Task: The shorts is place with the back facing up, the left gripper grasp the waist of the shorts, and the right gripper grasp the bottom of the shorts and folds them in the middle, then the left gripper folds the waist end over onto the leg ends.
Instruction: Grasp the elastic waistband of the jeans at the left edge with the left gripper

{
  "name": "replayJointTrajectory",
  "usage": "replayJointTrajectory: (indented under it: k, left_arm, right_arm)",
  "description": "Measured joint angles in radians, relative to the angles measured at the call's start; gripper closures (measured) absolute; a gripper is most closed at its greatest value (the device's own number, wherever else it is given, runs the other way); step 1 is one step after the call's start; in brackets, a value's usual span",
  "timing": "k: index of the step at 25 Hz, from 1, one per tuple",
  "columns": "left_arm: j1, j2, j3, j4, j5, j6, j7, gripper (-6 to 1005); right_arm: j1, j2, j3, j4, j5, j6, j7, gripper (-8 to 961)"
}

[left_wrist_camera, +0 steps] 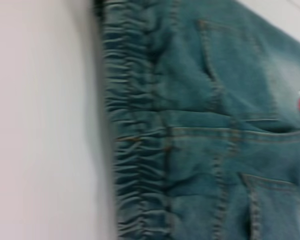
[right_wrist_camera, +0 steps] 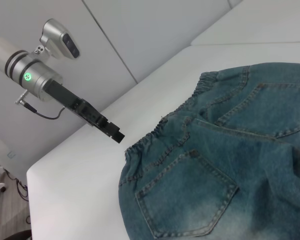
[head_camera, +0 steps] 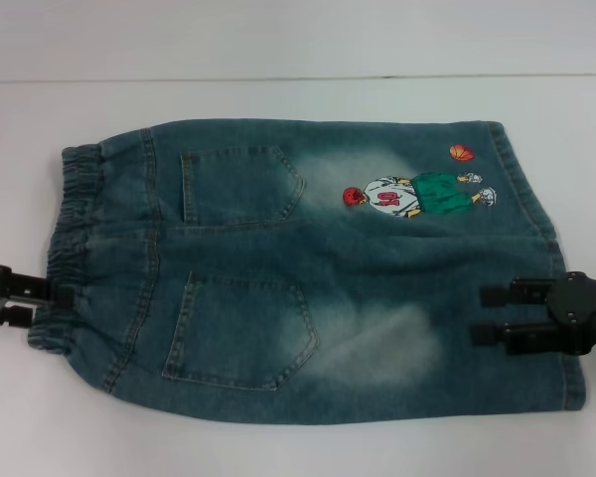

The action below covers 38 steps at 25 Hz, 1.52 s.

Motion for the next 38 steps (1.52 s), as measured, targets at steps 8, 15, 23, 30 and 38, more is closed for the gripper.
replayJointTrajectory:
  k: [8,15,23,30,38]
  left_arm:
    - [-0.010,-0.004,0.042,-0.028,0.052,-0.068,-0.062,234]
    - [-0.010,-0.010,0.075,-0.035,0.055,-0.113,-0.078,234]
    - [-0.012,-0.011,0.083,-0.044,0.076,-0.135,-0.089,235]
    - [-0.024,-0.013,0.097,-0.073,0.077,-0.144,-0.091,235]
    - [-0.036,-0.021,0.097,-0.074,0.069,-0.143,-0.086,236]
  right_arm:
    - [0.004,0.000,0.000,0.001,0.000,0.006,-0.001,117]
    - [0.017,0.003,0.001,0.002,-0.011,0.008,-0.002,118]
    - [0.018,0.003,0.001,0.002,-0.014,0.019,-0.002,117]
    - [0.022,0.005,0.001,0.002,-0.014,0.026,-0.002,117]
    - [0.021,0.004,0.001,0.002,-0.014,0.027,-0.003,117]
